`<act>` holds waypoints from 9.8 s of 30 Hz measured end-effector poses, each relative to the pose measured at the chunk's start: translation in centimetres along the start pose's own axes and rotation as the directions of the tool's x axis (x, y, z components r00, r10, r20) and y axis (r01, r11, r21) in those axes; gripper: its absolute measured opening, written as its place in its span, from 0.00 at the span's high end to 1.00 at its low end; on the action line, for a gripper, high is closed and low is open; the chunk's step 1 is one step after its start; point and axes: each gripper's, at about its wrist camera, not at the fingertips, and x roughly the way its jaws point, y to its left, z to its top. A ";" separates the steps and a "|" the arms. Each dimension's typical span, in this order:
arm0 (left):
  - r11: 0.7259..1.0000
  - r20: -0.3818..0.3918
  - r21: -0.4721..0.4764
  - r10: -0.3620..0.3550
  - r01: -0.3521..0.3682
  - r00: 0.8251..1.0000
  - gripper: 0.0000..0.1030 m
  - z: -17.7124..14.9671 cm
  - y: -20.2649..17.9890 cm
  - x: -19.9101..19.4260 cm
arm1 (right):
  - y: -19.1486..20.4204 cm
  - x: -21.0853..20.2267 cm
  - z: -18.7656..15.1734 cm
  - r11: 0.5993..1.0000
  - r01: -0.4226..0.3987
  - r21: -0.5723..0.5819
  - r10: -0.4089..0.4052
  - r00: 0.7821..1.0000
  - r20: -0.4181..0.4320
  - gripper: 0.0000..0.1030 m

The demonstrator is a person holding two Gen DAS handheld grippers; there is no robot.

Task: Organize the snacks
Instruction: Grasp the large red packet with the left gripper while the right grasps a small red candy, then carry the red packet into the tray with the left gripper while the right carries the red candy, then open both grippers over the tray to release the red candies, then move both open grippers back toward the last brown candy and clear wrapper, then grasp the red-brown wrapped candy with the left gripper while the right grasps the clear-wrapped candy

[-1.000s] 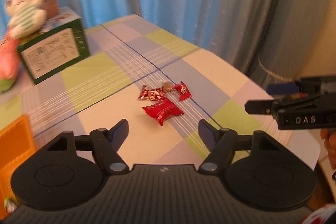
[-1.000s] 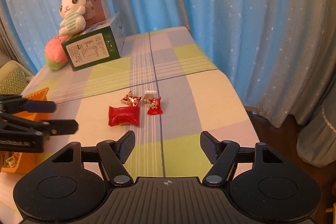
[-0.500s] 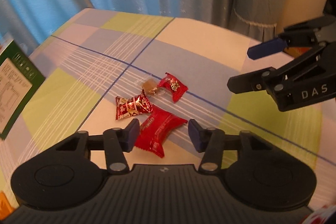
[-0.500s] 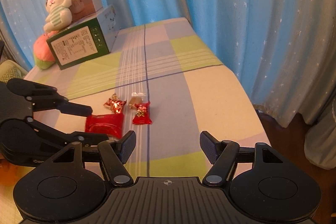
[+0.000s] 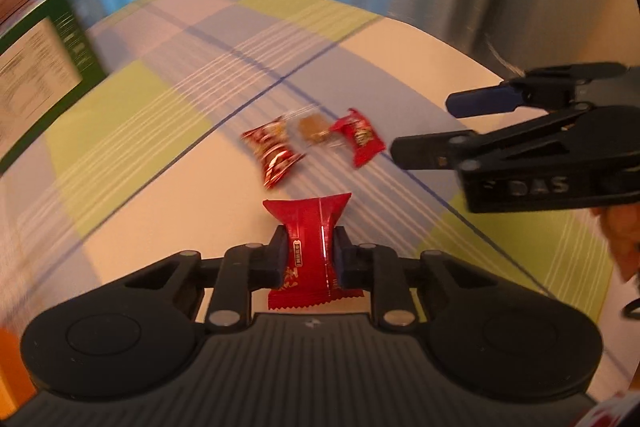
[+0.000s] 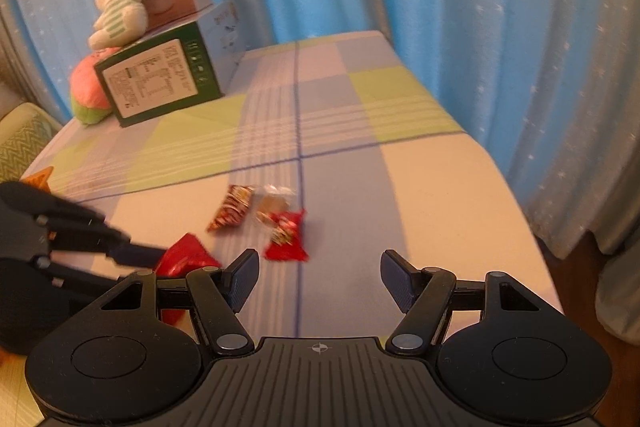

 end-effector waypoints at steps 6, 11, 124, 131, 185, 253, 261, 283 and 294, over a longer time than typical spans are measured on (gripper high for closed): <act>0.988 0.042 -0.152 0.033 -0.026 0.999 0.81 -1.7 0.4 -2.3 | 1.1 2.6 0.8 0.999 0.000 -0.040 0.000 1.000 -0.004 0.54; 0.976 0.066 -0.216 0.031 -0.016 0.997 0.81 -2.6 0.7 -3.4 | 1.3 4.4 0.7 0.998 0.023 -0.055 -0.026 0.999 -0.040 0.77; 0.734 0.119 -0.648 0.363 -0.205 0.924 0.81 -22.6 11.5 -28.1 | 30.9 -9.2 -4.2 0.923 -0.301 -0.239 0.280 0.953 -0.119 0.82; 0.732 0.114 -0.652 0.356 -0.201 0.927 0.81 -22.2 13.2 -26.6 | 31.0 -7.4 -3.6 0.928 -0.299 -0.225 0.277 0.953 -0.123 0.82; 0.718 0.138 -0.658 0.410 -0.226 0.902 0.26 -24.4 6.1 -31.1 | 23.0 -14.6 -6.3 0.980 -0.194 -0.034 0.192 0.980 -0.040 0.54; 0.889 0.216 -0.451 0.200 -0.084 0.956 0.21 -4.8 1.9 -14.6 | 3.9 -8.8 0.3 0.994 0.069 0.086 -0.072 0.997 0.041 0.41; 0.881 0.193 -0.463 0.206 -0.096 0.959 0.21 -2.9 4.1 -10.6 | 3.0 -1.7 1.3 0.997 0.051 0.056 -0.052 0.999 0.014 0.54; 0.869 0.147 -0.480 0.216 -0.121 0.965 0.21 -1.4 5.3 -6.4 | 2.9 6.2 1.8 0.996 0.063 -0.063 -0.063 0.998 -0.013 0.80; 0.904 0.179 -0.423 0.157 -0.069 0.971 0.31 1.3 2.0 -2.3 | -1.9 1.2 -0.4 0.991 0.091 0.096 -0.093 0.995 0.018 0.80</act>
